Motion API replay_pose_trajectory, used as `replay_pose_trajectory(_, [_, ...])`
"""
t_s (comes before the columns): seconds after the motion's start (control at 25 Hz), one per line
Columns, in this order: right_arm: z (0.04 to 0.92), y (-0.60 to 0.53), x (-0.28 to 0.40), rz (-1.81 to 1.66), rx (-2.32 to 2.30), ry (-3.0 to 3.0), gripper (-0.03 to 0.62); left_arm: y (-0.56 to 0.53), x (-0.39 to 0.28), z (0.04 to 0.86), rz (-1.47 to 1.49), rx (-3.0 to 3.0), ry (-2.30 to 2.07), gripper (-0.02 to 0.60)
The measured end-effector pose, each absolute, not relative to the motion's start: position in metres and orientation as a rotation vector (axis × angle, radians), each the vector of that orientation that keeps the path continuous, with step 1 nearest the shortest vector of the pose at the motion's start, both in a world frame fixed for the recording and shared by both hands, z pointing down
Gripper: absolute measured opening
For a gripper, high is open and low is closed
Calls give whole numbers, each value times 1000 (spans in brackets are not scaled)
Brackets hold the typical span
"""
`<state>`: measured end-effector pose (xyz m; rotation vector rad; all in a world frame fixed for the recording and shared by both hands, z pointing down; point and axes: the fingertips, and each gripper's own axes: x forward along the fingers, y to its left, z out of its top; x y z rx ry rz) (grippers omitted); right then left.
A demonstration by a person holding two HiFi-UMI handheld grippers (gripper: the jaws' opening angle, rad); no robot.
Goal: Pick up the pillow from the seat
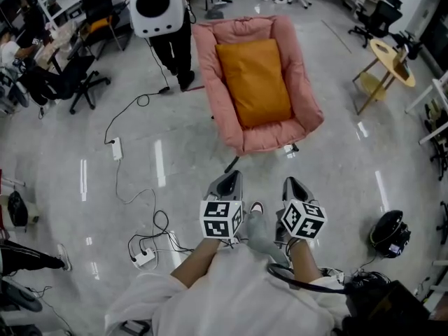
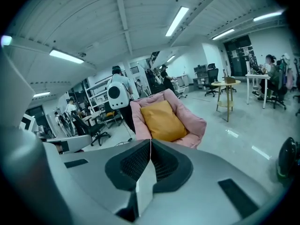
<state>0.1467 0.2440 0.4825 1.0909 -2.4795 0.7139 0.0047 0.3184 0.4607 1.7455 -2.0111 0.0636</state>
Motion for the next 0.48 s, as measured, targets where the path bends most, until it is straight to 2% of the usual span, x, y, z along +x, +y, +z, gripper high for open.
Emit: replay_pose_trajectory(0.48, [498, 156, 128, 777, 1067, -2457, 29, 235, -18, 470, 114, 1712, -2027, 6])
